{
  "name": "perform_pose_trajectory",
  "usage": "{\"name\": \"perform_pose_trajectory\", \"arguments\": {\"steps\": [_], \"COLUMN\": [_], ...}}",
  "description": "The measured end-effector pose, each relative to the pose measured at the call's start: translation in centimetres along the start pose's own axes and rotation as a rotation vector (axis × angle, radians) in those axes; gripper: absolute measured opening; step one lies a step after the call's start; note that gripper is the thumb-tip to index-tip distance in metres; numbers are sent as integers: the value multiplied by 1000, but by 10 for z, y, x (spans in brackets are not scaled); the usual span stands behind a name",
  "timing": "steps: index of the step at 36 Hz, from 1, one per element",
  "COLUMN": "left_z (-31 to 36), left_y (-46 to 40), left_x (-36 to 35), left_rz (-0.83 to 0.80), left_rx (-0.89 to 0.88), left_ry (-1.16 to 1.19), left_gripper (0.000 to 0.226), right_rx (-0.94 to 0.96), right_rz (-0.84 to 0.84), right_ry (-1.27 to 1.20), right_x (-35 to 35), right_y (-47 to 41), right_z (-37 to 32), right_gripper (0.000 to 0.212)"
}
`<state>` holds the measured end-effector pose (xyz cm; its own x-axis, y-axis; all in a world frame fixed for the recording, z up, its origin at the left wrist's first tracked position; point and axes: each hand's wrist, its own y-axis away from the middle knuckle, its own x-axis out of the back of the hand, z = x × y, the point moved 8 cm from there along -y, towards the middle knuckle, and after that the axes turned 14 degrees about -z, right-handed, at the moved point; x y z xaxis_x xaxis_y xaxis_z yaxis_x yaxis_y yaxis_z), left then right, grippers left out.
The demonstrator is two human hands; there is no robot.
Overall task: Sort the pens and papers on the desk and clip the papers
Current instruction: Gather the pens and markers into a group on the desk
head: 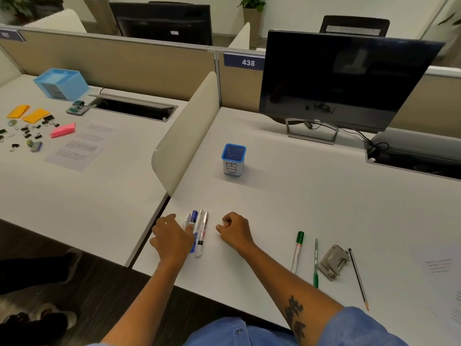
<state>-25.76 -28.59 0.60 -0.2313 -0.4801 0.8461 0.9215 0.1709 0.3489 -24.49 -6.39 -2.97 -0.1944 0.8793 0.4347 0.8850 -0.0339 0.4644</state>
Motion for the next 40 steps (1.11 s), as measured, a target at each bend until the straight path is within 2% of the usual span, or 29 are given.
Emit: {"name": "perform_pose_trajectory", "arguments": {"steps": [7, 17, 26, 31, 40], "left_z": [64, 154, 200, 213, 231], "left_y": [38, 92, 134, 148, 172], "left_x": [-22, -109, -176, -198, -217], "left_rz": [77, -212, -455, -482, -453], "left_rx": [-235, -448, -459, -442, -424], "left_ry": [16, 77, -66, -148, -242], "left_gripper": [58, 58, 75, 89, 95], "right_rx": [44, 73, 2, -111, -269], "right_rz": [63, 237, 321, 340, 178], "right_ry": [44, 60, 67, 69, 114], "right_x": [51, 166, 255, 287, 291], "right_y": [22, 60, 101, 122, 141], "right_z": [25, 71, 136, 180, 221], "right_gripper": [24, 20, 21, 23, 36]}}
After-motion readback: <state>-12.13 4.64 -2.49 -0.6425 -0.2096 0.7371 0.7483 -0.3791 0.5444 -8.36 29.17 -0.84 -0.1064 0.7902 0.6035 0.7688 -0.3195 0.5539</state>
